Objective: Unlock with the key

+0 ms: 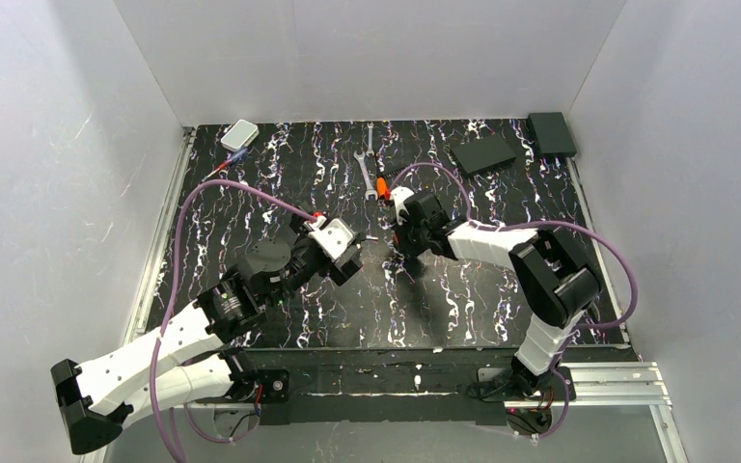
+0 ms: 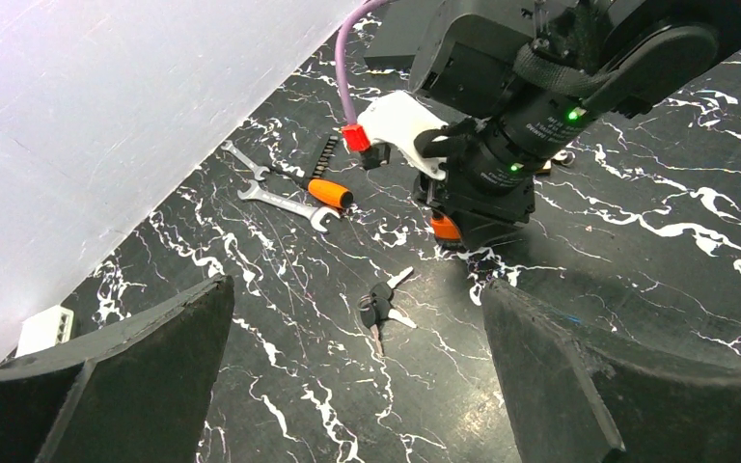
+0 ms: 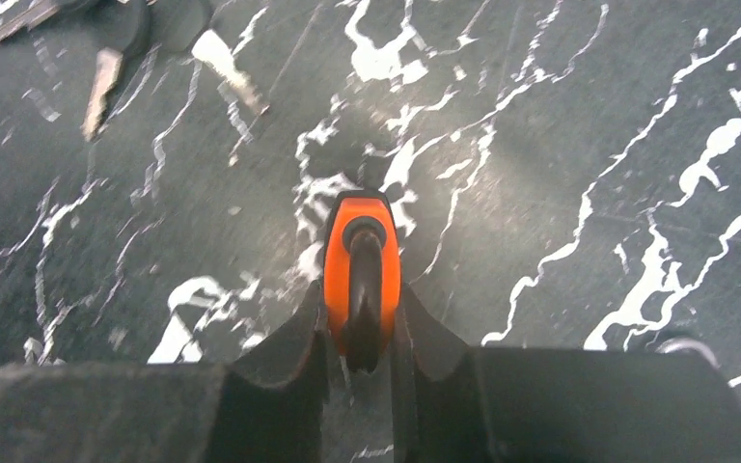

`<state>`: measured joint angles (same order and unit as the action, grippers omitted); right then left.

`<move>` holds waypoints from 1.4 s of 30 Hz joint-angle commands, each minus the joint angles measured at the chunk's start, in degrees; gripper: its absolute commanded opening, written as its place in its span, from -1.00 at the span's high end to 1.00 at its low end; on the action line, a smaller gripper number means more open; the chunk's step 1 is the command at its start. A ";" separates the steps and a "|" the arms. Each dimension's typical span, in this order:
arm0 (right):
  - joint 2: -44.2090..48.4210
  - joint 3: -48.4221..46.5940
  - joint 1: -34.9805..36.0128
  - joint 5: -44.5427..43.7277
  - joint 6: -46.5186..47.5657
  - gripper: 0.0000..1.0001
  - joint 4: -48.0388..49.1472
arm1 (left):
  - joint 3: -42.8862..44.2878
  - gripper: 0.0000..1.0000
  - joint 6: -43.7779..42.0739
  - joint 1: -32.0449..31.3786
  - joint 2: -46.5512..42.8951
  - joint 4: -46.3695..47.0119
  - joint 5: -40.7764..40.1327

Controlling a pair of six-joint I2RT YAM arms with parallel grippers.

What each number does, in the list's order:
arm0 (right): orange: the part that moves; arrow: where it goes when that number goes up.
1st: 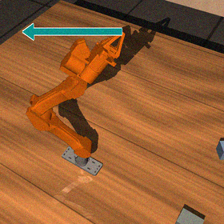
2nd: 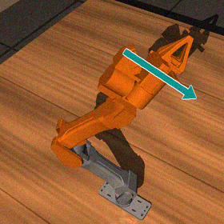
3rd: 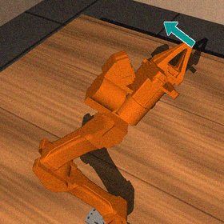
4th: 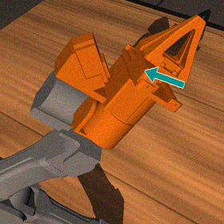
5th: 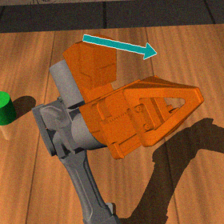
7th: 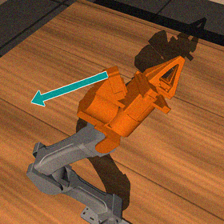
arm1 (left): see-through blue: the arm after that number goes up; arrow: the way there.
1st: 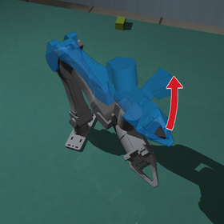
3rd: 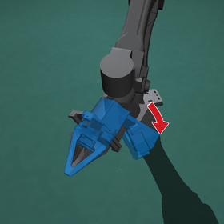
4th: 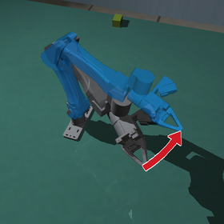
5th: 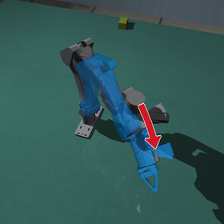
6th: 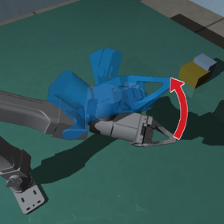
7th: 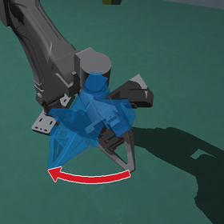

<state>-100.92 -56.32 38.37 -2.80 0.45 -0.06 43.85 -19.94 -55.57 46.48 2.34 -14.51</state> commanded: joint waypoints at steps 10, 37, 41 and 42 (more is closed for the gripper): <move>29.39 7.66 0.20 28.55 1.83 0.97 -2.84 | 3.44 -0.99 2.94 0.58 -1.46 -7.29 14.53; 37.51 10.87 0.50 17.42 -11.05 0.97 -8.98 | 8.06 -0.65 7.37 4.34 8.53 -11.64 22.72; 32.78 12.48 2.86 1.61 -16.30 0.97 -8.59 | 6.64 -0.75 6.03 4.32 11.19 -8.19 7.45; 31.58 13.28 3.50 -2.79 -17.50 0.97 -7.54 | 6.99 -0.75 6.37 4.33 12.16 -8.04 3.91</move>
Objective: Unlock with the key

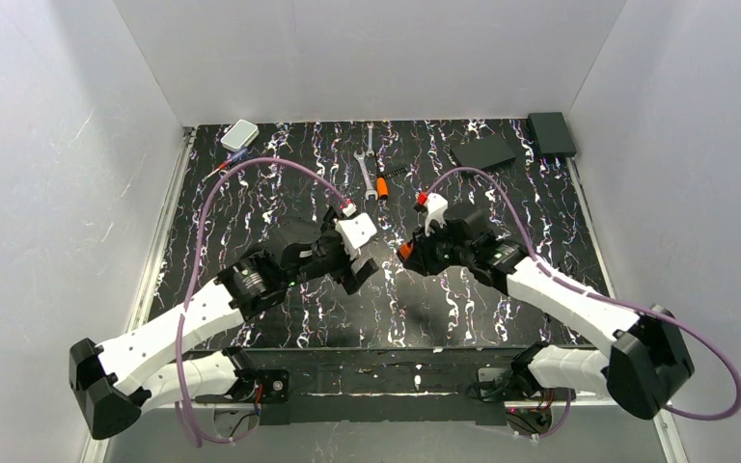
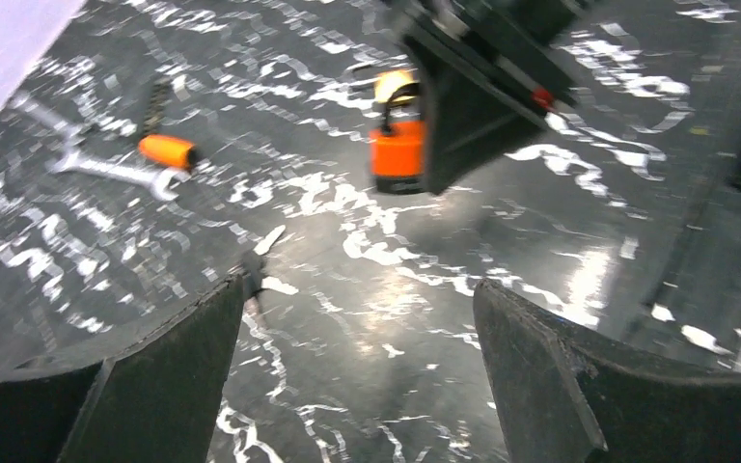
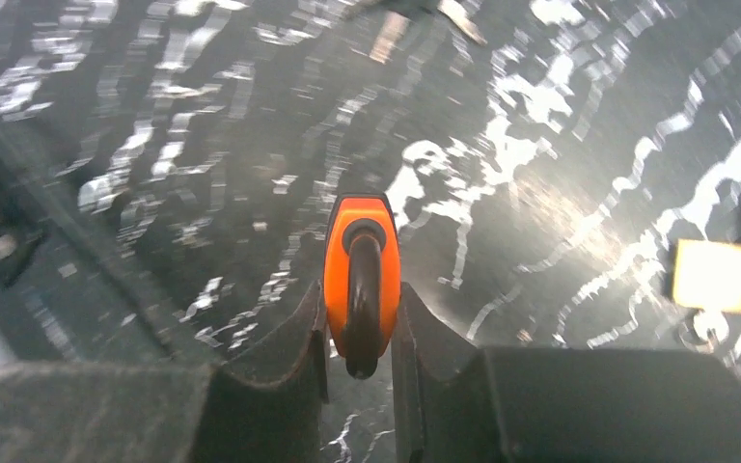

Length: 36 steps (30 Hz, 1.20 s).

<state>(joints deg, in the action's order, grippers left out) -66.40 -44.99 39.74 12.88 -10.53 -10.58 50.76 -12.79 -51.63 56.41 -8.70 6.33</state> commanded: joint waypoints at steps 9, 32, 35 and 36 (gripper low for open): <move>-11.93 7.22 6.73 -32.18 -9.26 0.97 13.11 | 3.53 -0.66 1.36 1.72 18.29 1.87 -29.81; -10.96 7.25 10.26 -34.81 -8.92 -0.09 10.68 | 19.46 -0.15 9.45 15.21 47.72 -9.94 -15.84; -9.64 7.37 10.27 -34.22 -9.18 -0.11 10.67 | 19.69 -0.09 9.39 16.07 48.86 -9.70 -14.51; -9.13 7.40 10.27 -34.04 -9.31 -0.12 10.67 | 19.93 -0.06 9.36 16.14 49.26 -9.81 -14.21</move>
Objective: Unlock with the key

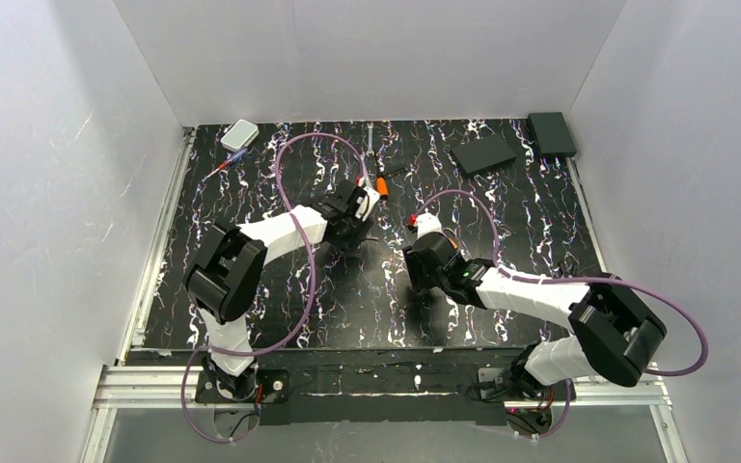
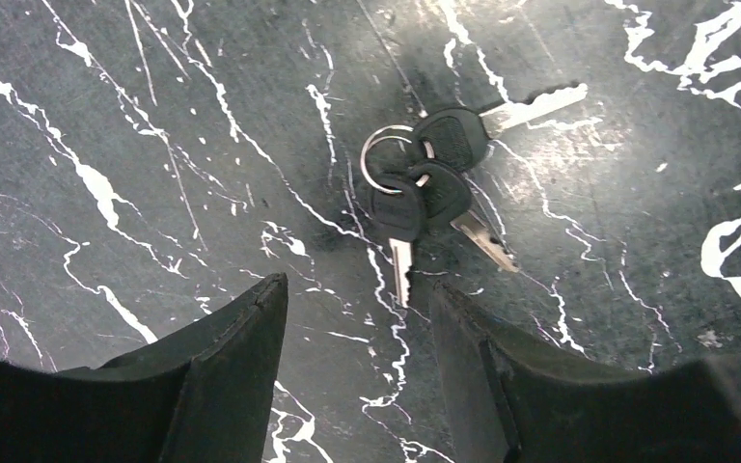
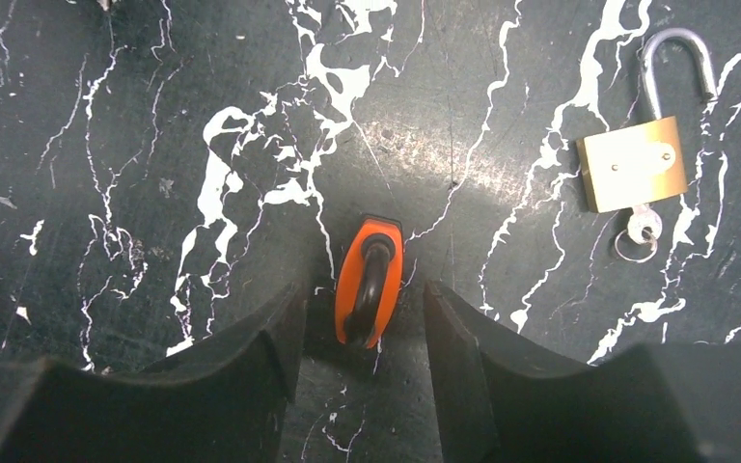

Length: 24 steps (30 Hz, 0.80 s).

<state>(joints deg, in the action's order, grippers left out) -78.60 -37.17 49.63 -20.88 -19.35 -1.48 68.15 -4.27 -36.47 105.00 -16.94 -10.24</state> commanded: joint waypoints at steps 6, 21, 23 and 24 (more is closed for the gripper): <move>4.10 0.85 0.38 0.57 -0.14 -0.17 2.49 | 3.45 0.08 0.40 1.62 3.06 -1.60 3.38; -5.88 -1.28 0.38 -1.58 3.78 0.37 6.72 | 5.17 1.00 1.54 2.45 2.72 -3.18 7.21; -7.03 -2.51 0.38 -1.50 5.34 0.69 6.15 | 5.77 1.00 1.86 2.46 2.01 -4.18 6.53; -7.23 -3.29 0.38 -0.96 6.02 0.87 5.42 | 6.12 1.00 2.03 2.54 1.45 -4.74 5.94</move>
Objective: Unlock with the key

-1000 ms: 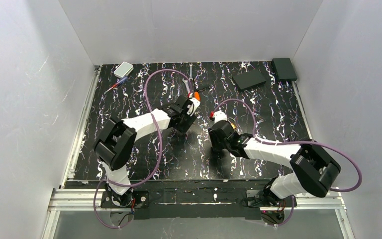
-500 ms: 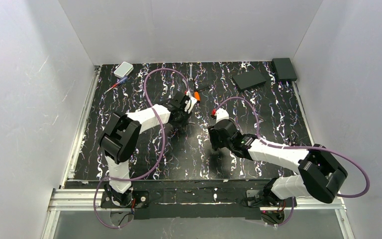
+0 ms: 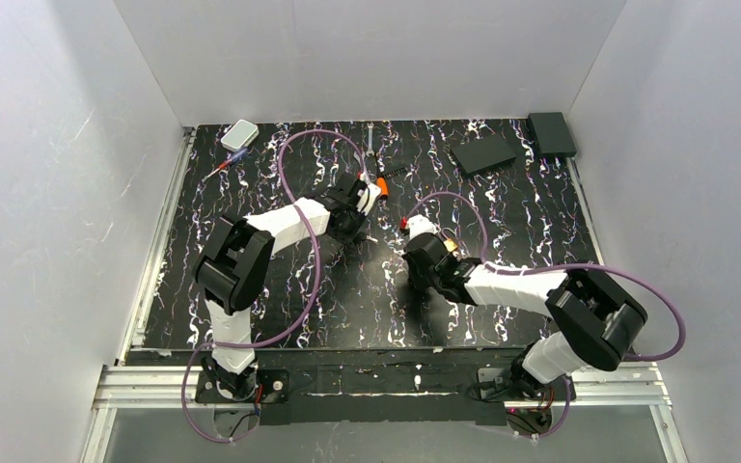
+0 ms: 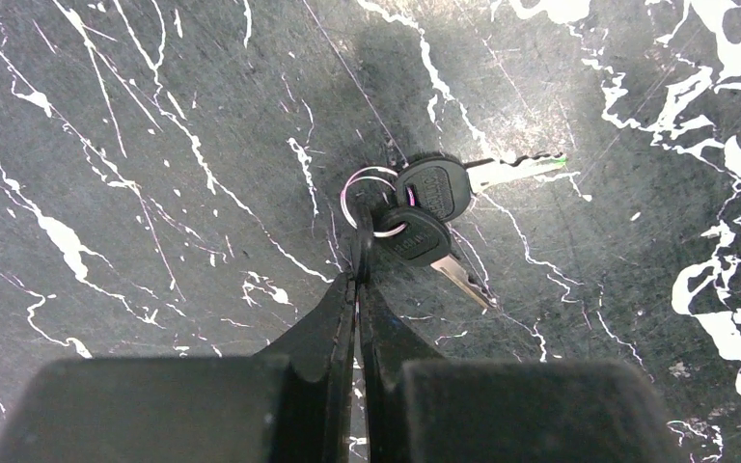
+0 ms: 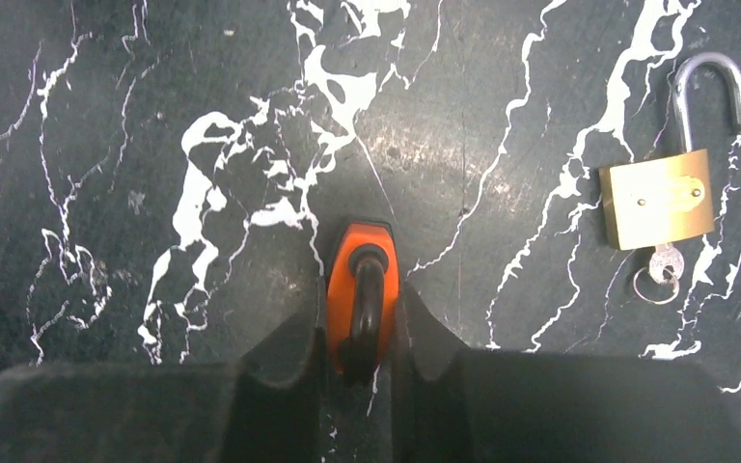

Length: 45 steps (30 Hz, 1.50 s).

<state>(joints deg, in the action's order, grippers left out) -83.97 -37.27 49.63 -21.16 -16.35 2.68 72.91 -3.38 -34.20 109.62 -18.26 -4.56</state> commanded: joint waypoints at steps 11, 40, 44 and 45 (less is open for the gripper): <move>-7.92 -14.57 -1.62 40.63 10.56 0.97 -2.39 | 2.00 1.00 2.98 3.94 -10.37 -6.23 -10.55; -31.50 -46.65 -9.60 28.29 9.96 -0.48 -27.50 | 0.24 1.00 6.24 7.96 -15.71 -6.57 -11.86; -26.27 -40.13 -8.10 22.91 5.27 -0.31 -24.19 | 0.60 1.00 6.65 8.07 -15.52 -7.00 -11.88; -25.09 -38.56 -7.47 21.18 4.34 -0.27 -23.78 | 0.69 1.00 6.69 8.07 -15.46 -7.04 -11.86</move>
<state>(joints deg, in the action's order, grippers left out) -114.83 -81.06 40.40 9.47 -6.19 -22.24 72.69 2.28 -26.66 97.17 -24.11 -15.06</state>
